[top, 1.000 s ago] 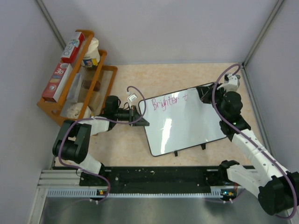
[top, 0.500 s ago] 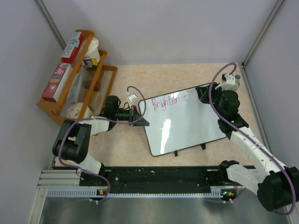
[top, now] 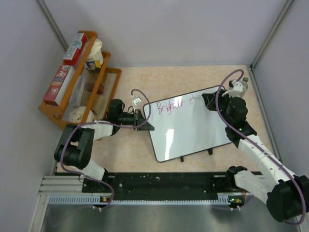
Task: Write a sentence on the whiteboard
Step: Write with the whiteboard marker on the whiteboard.
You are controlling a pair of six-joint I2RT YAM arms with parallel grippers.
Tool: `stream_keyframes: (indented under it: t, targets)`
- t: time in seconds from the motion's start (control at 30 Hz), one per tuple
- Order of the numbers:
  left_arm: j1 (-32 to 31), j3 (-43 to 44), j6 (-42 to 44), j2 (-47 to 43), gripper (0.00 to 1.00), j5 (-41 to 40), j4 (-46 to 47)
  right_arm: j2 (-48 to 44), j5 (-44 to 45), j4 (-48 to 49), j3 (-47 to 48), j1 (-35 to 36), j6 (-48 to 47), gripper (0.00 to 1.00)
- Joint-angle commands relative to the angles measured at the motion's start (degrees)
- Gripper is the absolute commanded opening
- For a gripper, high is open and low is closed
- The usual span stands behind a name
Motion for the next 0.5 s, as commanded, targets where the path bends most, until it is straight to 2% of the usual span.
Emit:
stream_keyframes:
  t: [0.0,0.47]
  targets:
    - [-1.56,-2.16,11.57,0.71,0.0,-4.68,0.5,-1.91,0.08,-0.98,-1.96,-0.36,-0.56,0.0]
    - [-1.56,-2.17,11.57,0.71,0.0,-4.77,0.5,-5.69,-2.21,-3.09,-5.21,-0.36,-0.03,0.0]
